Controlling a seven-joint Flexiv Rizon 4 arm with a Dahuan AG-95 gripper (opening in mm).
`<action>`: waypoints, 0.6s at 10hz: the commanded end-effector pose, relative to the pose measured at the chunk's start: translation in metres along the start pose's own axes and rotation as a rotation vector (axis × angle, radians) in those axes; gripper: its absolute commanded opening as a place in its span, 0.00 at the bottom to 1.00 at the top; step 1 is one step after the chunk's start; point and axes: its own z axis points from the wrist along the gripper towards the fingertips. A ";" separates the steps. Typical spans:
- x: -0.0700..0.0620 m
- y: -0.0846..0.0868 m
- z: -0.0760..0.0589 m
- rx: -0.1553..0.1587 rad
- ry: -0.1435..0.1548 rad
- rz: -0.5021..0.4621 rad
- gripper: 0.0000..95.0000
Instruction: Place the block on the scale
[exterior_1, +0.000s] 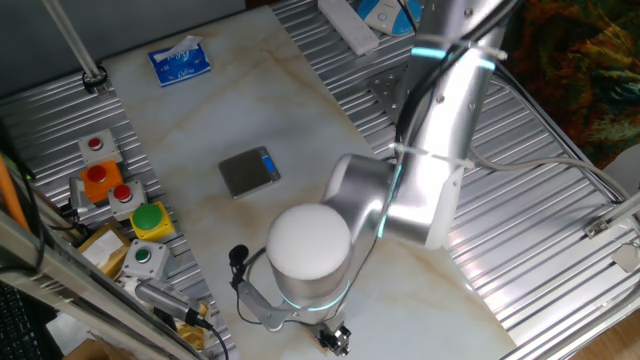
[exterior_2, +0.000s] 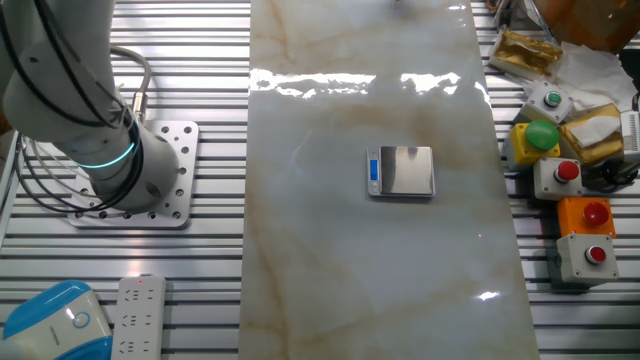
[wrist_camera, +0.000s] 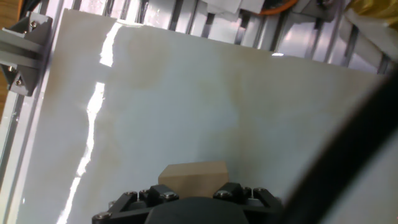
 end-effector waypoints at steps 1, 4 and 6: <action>-0.005 0.000 0.001 0.005 0.001 -0.011 0.00; -0.005 0.000 0.001 0.013 0.002 0.008 0.00; -0.006 -0.001 0.001 0.006 -0.004 0.109 0.00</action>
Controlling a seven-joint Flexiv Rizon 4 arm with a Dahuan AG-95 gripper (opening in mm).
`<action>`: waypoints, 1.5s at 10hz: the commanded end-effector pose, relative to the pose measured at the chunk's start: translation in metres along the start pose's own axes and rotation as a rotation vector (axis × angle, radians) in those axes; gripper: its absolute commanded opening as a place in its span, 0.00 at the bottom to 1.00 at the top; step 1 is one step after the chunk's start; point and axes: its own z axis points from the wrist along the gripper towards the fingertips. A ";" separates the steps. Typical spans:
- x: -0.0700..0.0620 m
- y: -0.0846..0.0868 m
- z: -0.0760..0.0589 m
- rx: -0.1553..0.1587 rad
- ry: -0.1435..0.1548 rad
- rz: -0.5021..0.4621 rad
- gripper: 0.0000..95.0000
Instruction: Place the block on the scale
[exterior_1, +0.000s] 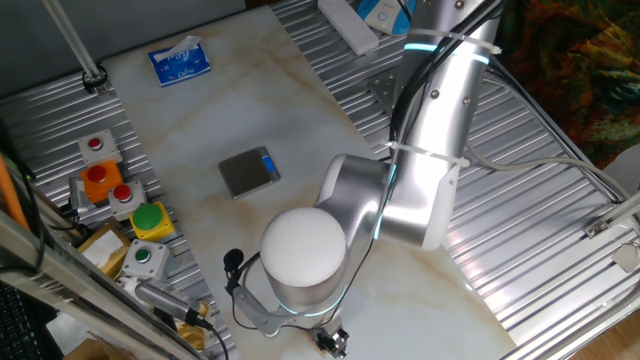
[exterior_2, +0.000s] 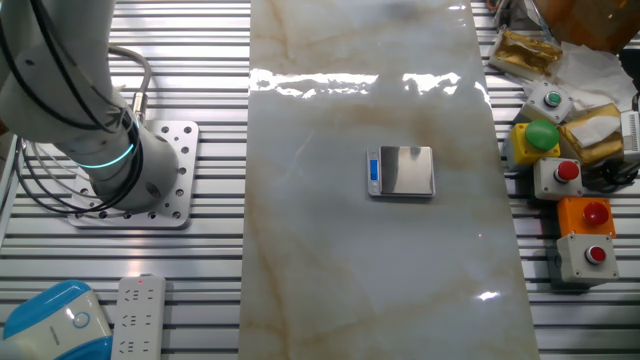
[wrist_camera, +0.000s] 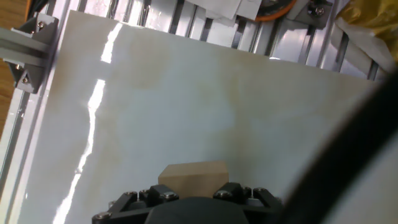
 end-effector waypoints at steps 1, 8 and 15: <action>-0.001 -0.001 -0.001 0.008 0.001 0.148 0.00; -0.001 0.000 -0.002 0.096 0.023 0.216 0.00; 0.003 0.001 -0.009 0.101 0.020 0.172 0.00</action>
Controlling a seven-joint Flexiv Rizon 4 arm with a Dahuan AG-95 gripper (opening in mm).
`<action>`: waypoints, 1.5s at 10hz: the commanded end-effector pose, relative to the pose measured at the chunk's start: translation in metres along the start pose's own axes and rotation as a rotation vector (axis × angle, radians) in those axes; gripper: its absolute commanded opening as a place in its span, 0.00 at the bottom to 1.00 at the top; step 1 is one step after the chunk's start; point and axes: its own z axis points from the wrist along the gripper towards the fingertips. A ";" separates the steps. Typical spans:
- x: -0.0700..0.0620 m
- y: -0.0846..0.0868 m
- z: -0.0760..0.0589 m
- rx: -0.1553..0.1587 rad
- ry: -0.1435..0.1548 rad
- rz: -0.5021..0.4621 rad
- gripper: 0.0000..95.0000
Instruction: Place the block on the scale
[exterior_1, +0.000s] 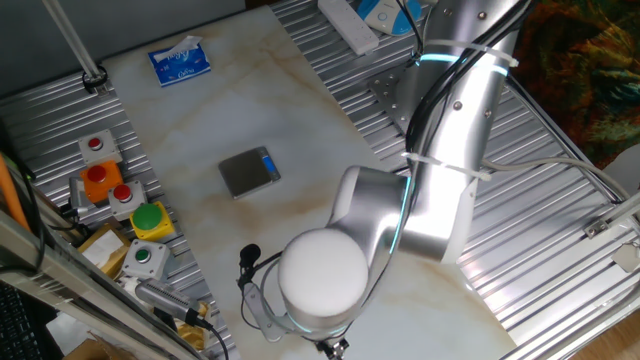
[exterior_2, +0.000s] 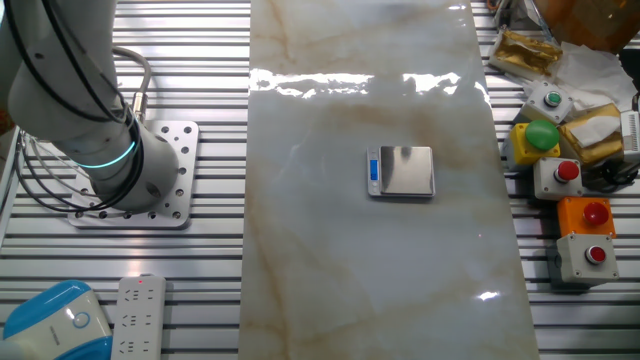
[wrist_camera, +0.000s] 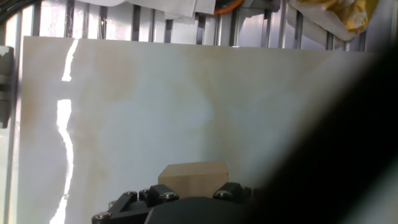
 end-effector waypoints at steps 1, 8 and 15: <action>-0.002 0.002 0.001 0.000 0.006 -0.012 0.00; -0.002 0.002 0.001 -0.012 0.054 0.020 0.00; -0.002 0.002 0.001 -0.015 0.069 0.105 0.00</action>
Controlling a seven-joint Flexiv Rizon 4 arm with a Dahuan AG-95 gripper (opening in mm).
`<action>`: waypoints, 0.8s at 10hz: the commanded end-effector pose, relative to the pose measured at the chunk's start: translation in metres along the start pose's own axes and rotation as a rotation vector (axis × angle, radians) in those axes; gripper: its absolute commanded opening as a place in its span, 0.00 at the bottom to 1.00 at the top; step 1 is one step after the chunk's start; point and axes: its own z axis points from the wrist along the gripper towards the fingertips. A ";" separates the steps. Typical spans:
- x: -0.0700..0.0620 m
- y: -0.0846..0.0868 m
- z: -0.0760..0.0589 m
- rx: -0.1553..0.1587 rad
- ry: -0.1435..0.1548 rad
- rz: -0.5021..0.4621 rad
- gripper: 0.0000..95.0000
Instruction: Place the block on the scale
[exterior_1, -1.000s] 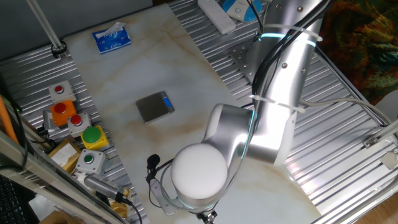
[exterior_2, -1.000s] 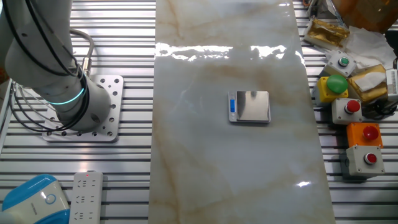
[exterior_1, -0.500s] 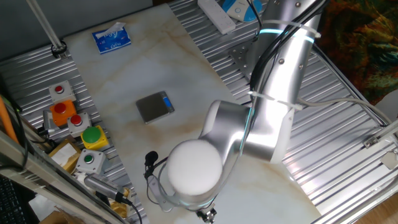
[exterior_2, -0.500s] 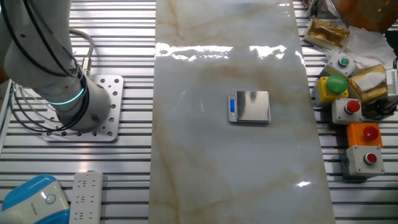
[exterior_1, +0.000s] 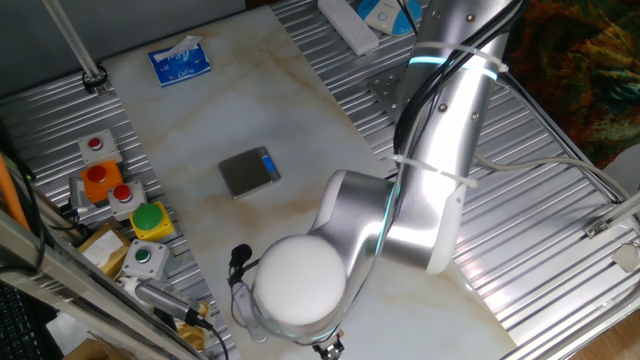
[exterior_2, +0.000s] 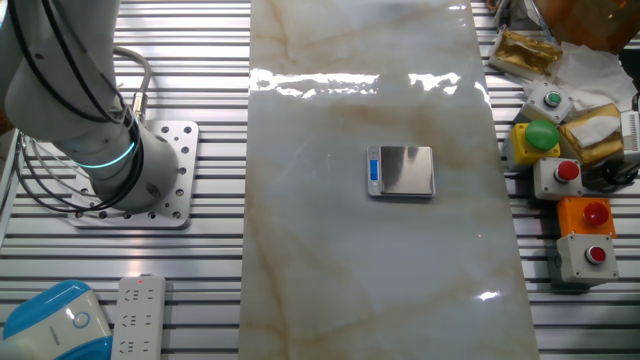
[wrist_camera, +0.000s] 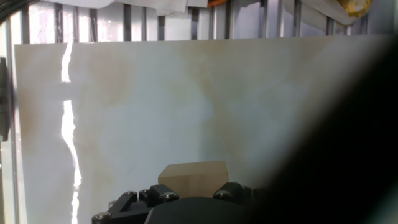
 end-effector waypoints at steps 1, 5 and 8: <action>-0.001 0.001 0.000 -0.002 0.017 0.018 0.00; -0.001 0.001 0.000 0.004 0.048 0.080 0.00; -0.001 0.001 0.000 0.008 0.046 0.075 0.00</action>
